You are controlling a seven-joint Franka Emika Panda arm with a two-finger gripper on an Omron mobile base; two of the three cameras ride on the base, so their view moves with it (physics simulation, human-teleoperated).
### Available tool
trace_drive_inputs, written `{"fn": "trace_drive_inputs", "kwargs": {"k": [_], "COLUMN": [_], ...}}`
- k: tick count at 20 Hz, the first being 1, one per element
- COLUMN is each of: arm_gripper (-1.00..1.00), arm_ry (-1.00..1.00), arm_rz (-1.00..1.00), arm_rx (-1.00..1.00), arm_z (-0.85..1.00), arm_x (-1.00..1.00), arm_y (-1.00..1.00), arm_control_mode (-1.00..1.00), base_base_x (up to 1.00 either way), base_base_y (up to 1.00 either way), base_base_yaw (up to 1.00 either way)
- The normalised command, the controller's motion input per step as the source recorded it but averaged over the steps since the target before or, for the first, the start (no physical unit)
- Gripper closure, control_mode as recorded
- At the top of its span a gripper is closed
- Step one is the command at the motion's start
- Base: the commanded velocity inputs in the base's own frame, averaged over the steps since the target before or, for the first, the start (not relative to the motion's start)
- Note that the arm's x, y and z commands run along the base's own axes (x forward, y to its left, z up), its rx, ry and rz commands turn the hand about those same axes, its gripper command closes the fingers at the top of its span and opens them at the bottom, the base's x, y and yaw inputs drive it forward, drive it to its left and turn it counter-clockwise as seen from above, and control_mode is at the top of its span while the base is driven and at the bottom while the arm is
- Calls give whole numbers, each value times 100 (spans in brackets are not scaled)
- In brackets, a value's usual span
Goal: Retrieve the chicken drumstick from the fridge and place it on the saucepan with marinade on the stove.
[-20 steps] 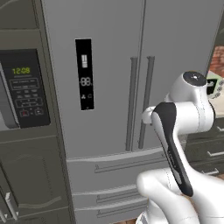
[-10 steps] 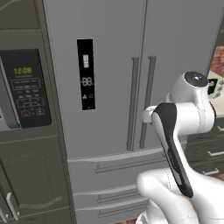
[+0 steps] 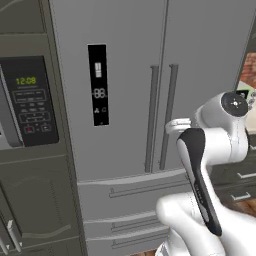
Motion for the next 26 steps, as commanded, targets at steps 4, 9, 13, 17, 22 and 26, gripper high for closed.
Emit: {"fn": "trace_drive_inputs", "kwargs": {"k": [4, 9, 13, 17, 22, 26], "arm_gripper": [-100, -100, -100, -100, -100, -100], "arm_ry": [2, 4, 0, 0, -5, -3], "arm_rz": [-2, 0, 0, 0, 0, 0], "arm_rx": [0, 0, 0, 0, 0, 0], "arm_z": [0, 0, -1, -9, -11, -9], "arm_x": [68, 41, 23, 11, 22, 44], "arm_y": [-11, -1, -1, -8, -5, 0], "arm_control_mode": [-100, -100, -100, -100, -100, -100], "base_base_x": [0, 0, 0, 0, 0, 0], "base_base_y": [0, 0, 0, 0, 0, 0], "base_base_yaw": [0, 0, 0, 0, 0, 0]}}
